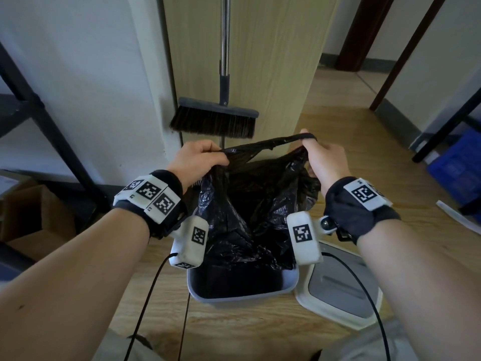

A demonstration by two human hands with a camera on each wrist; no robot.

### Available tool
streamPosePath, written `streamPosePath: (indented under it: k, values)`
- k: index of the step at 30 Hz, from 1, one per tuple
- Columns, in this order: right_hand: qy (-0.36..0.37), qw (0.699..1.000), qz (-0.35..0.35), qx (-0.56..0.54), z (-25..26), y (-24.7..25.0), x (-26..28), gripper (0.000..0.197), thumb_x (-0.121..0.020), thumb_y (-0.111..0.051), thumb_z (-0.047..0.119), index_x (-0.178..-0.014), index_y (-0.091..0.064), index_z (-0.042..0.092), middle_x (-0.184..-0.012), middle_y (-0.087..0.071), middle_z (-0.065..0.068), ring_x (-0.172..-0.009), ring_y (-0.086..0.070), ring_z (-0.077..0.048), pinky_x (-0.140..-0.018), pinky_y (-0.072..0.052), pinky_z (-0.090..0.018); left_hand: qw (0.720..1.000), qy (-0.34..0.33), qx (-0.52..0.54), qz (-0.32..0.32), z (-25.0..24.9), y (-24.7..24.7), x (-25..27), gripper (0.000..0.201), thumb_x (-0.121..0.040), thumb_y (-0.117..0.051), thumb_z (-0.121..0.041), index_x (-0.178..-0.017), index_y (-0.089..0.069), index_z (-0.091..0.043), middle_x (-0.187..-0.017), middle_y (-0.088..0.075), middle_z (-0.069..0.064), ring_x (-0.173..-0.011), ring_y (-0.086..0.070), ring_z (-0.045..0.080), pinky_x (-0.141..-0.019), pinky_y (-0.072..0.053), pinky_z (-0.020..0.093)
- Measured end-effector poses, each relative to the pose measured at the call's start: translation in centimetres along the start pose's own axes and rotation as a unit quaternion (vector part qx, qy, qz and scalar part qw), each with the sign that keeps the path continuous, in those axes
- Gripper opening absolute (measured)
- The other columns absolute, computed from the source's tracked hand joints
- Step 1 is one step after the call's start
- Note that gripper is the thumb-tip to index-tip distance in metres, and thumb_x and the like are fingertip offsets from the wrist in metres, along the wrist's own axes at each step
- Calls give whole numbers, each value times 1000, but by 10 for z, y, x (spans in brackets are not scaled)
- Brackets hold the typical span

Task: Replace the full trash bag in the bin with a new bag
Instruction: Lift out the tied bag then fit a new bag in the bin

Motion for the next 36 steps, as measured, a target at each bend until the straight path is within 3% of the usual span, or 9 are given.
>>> streamPosePath:
  k: [3, 7, 10, 14, 16, 20, 27, 32, 36]
  values:
    - [-1, 999, 49, -11, 3, 6, 1, 9, -86, -61, 18, -83, -70, 20, -63, -55, -1, -45, -41, -12, -44, -36, -23, 997, -18, -63, -45, 4, 3, -2, 21, -77, -66, -4, -70, -58, -23, -71, -56, -4, -68, -52, 12, -61, -40, 20]
    - [14, 983, 173, -56, 12, 1, 8, 23, -90, -53, 5, -80, -68, 19, -56, -61, 1, -37, -43, -9, -35, -41, -17, 979, -59, -127, -146, 10, 9, -1, 23, -76, -65, -5, -90, -56, -21, -99, -56, 2, -87, -53, 16, -75, -46, 28]
    - [4, 971, 210, -118, 21, -7, 16, 30, -89, -42, -4, -71, -60, 13, -43, -58, -1, -32, -51, -14, -37, -47, -22, 974, -125, -86, -166, -4, 4, 5, 24, -74, -65, -4, -77, -53, -25, -86, -55, -2, -75, -50, 11, -66, -41, 20]
    - [8, 963, 199, -181, 30, -12, 20, 29, -87, -34, -6, -76, -54, 12, -46, -61, -3, -33, -56, -17, -40, -51, -24, 992, -105, 6, -67, -18, -12, 13, 23, -79, -61, -5, -64, -57, -21, -64, -53, -6, -61, -48, 6, -58, -39, 16]
    - [20, 961, 193, -199, 33, -11, 21, 36, -86, -31, -6, -83, -62, 13, -62, -64, -7, -36, -59, -16, -43, -53, -24, 992, -96, -82, -7, -7, -23, 14, 16, -81, -63, -13, -67, -66, -21, -77, -59, -3, -76, -54, 11, -69, -42, 19]
    - [21, 950, 194, -244, 36, -6, 24, 50, -87, -26, -6, -96, -69, 16, -85, -66, -13, -47, -64, -16, -55, -57, -26, 928, -74, -365, 0, 25, -36, 14, 23, -81, -63, -32, -101, -73, -27, -129, -43, 4, -121, -37, 28, -103, -31, 30]
    - [-4, 942, 123, -311, 36, 11, 19, 46, -90, -25, -7, -81, -67, 9, -85, -65, -13, -48, -66, -14, -55, -57, -24, 871, 148, -453, 120, 62, -33, 14, 76, -78, -56, -65, -137, -46, -18, -138, -36, 16, -120, -47, 36, -101, -44, 41]
    - [-36, 998, 4, -54, 20, 26, 3, 32, -86, -42, 1, -65, -63, 13, -76, -64, -11, -40, -53, -14, -48, -48, -24, 906, 136, -401, 30, 57, -22, 12, 75, -79, -69, -43, -133, -40, 0, -132, -44, 13, -113, -56, 34, -95, -48, 40]
    - [-1, 958, 72, 279, -4, 34, -3, 12, -76, -64, 11, -81, -75, 11, -83, -69, -3, -74, -61, -18, -69, -54, -30, 930, 38, -366, -20, 40, -17, 13, 34, -81, -56, -6, -114, -56, -6, -131, -40, 13, -107, -56, 36, -93, -44, 38]
Point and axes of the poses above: each hand's wrist, its own x-axis away from the middle knuckle, its own y-axis out of the back of the hand, z = x × y, the point moved 1 cm from there along -x, towards the middle knuckle
